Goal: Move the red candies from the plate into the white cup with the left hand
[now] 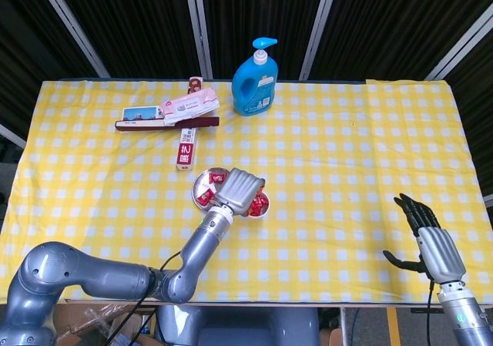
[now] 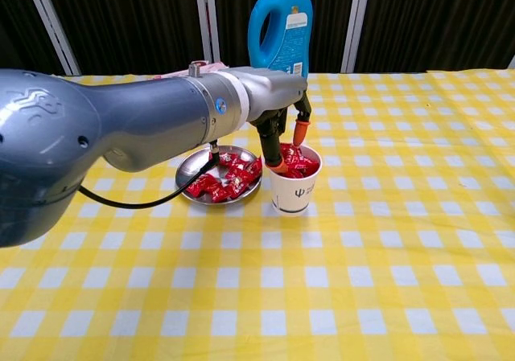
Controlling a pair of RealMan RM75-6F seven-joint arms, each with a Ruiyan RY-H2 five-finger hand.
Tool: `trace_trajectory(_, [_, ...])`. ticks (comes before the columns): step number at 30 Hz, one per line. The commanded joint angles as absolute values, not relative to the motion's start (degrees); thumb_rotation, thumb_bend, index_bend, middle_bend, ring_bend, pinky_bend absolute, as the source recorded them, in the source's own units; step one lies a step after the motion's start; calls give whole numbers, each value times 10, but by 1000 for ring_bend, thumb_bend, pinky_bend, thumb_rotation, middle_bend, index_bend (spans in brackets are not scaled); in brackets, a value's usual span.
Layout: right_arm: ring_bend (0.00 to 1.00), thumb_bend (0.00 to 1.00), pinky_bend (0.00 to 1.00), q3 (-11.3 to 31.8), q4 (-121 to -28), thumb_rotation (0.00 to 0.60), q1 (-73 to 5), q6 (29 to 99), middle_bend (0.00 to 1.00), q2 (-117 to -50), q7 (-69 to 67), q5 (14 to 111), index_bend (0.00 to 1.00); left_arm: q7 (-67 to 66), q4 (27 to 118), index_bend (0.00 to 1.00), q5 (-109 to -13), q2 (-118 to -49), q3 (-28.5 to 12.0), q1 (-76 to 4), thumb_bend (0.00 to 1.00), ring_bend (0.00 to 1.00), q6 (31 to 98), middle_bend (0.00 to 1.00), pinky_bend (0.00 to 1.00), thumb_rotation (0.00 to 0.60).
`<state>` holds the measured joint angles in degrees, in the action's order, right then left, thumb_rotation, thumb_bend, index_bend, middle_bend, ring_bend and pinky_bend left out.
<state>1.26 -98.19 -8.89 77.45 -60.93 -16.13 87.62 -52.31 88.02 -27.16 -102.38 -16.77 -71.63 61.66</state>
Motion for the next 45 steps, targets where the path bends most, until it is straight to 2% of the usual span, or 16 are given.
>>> trace_trajectory(1, [0, 277, 0, 12, -982, 600, -89, 775, 0, -609, -161, 877, 0, -517, 879, 430, -281, -1028, -170, -715, 216, 945, 629, 893, 967, 600])
trace_trajectory(10, [0, 278, 0, 12, -982, 600, -88, 776, 0, -610, -159, 878, 0, -472, 898, 424, -331, -1007, -172, -687, 215, 945, 658, 893, 967, 600])
trace_trajectory(24, [0, 278, 0, 12, -982, 600, -88, 776, 0, -612, -153, 877, 0, -482, 911, 408, -299, -939, -118, -624, 215, 942, 665, 891, 967, 600])
trace_trajectory(33, [0, 277, 0, 12, -984, 600, -88, 774, 0, -612, -150, 875, 0, -526, 890, 408, -241, -952, -92, -618, 215, 944, 655, 896, 967, 600])
trace_trajectory(45, [0, 277, 0, 12, -984, 600, -89, 773, 0, -611, -154, 876, 0, -550, 833, 387, -205, -987, -105, -629, 215, 943, 635, 892, 967, 600])
